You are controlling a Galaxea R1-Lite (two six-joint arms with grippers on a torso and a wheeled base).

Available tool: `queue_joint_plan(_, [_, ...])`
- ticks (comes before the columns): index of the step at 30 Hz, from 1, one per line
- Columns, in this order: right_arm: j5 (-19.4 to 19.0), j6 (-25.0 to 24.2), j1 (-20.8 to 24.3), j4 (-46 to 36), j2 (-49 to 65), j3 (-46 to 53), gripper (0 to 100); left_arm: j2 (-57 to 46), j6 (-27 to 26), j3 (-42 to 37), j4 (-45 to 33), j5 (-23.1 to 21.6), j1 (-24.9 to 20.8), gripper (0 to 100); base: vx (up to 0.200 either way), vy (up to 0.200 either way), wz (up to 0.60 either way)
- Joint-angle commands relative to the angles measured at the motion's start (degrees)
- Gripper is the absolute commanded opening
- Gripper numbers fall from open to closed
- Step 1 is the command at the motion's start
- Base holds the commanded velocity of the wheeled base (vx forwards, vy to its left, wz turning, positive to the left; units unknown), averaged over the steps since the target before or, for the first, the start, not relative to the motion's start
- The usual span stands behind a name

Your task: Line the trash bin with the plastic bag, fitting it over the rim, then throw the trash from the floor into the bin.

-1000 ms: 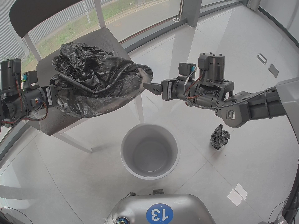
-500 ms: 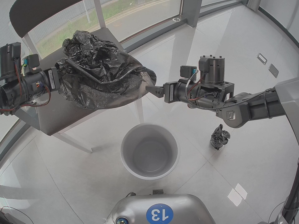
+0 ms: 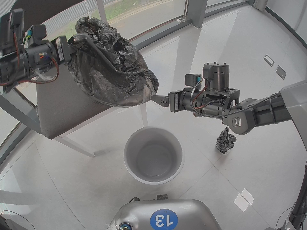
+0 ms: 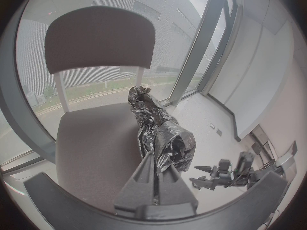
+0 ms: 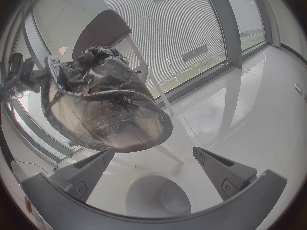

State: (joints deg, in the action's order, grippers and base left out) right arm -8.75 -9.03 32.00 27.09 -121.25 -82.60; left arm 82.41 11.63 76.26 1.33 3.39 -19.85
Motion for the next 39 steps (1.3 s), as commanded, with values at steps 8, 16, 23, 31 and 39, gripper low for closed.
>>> queue_joint_plan(8, [0.0, 0.0, -0.2, -0.3, 0.0, 0.7, 100, 0.5, 0.6, 7.5, -3.0, 0.4, -10.3, 0, 0.000, 0.000, 0.00])
queue_joint_plan(16, [0.0, -0.1, -0.3, -0.3, 0.0, 0.8, 100, 0.8, 0.7, 11.5, -4.9, 0.4, -15.5, 0, 0.000, 0.000, 0.00])
queue_joint_plan(23, [0.1, -0.2, -0.4, -0.3, -0.1, 0.8, 100, 2.1, 2.7, 16.2, -5.7, 0.4, -20.2, 0, 0.000, 0.000, 0.00])
queue_joint_plan(31, [0.1, -0.3, 0.3, -0.2, -0.5, 0.7, 100, 4.8, 3.7, 19.6, -5.4, 0.4, -21.5, 0, 0.000, 0.000, 0.00])
queue_joint_plan(39, [0.1, -0.4, 2.0, -0.2, -1.3, -1.1, 100, 6.9, 3.8, 20.0, -2.7, 0.7, -21.7, 0, 0.000, 0.000, 0.00])
